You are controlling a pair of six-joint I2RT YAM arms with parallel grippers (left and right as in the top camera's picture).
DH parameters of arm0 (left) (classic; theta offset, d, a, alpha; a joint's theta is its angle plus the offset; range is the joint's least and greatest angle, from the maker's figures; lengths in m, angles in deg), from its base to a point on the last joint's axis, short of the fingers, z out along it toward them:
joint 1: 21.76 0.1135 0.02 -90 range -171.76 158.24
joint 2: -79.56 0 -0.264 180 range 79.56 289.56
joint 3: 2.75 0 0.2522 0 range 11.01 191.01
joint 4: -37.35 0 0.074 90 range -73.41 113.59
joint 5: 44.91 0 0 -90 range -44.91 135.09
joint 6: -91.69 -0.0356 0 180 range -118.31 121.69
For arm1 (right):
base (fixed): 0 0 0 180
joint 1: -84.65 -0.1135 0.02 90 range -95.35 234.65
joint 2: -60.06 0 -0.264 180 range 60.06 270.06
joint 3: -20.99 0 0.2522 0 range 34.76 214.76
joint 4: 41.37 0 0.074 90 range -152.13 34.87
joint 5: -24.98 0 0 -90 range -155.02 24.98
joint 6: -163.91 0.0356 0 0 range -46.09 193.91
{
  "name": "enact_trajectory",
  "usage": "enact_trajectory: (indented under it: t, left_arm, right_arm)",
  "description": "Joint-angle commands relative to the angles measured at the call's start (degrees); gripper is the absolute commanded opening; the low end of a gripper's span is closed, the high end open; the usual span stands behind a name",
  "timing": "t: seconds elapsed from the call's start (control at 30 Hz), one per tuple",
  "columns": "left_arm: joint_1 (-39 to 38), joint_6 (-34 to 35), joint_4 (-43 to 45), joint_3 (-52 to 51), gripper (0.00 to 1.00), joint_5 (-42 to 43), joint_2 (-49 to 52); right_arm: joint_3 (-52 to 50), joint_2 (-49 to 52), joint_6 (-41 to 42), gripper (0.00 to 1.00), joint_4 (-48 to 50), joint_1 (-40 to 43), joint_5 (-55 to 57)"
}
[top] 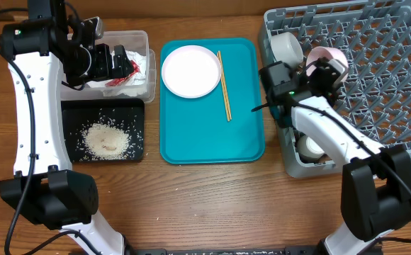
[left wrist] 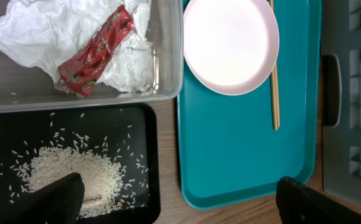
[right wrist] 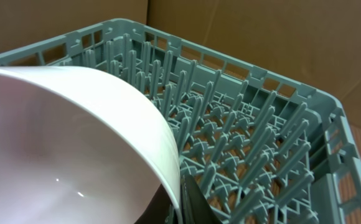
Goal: Sort waste into correct bins and load items into the dishwasher
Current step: 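Lift the pink-white bowl and set it into the dish rack, then reach the right gripper to the pink-white plate and grasp its edge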
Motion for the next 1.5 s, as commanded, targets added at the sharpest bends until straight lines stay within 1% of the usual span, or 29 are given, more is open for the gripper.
enact_trajectory:
  t: [0.0,0.1,0.4,0.8,1.13,1.33,1.47]
  left_arm:
    - [-0.3,-1.1,0.1,1.2,1.00,-0.4,-0.1]
    - [-0.3,-1.1,0.1,1.2,1.00,-0.4,-0.1]
    - [-0.3,-1.1,0.1,1.2,1.00,-0.4,-0.1]
    - [-0.3,-1.1,0.1,1.2,1.00,-0.4,-0.1]
    - [-0.3,-1.1,0.1,1.2,1.00,-0.4,-0.1]
    - [-0.3,-1.1,0.1,1.2,1.00,-0.4,-0.1]
    - [-0.3,-1.1,0.1,1.2,1.00,-0.4,-0.1]
  right_arm:
    - [-0.3,0.0,-4.6,0.04,2.1,2.1,-1.9]
    - [-0.3,0.2,-7.4,0.04,4.0,3.2,-4.9]
    - [-0.3,0.6,-7.8,0.04,3.6,2.6,-8.6]
    - [-1.1,2.6,-9.1,0.04,2.6,1.4,-7.8]
    - [-1.1,2.6,-9.0,0.04,-5.2,-3.0,-0.5]
    - [-1.1,2.6,-9.0,0.04,-8.2,-3.9,-2.4]
    - [-1.1,2.6,-9.0,0.05,-9.2,-4.4,-6.1]
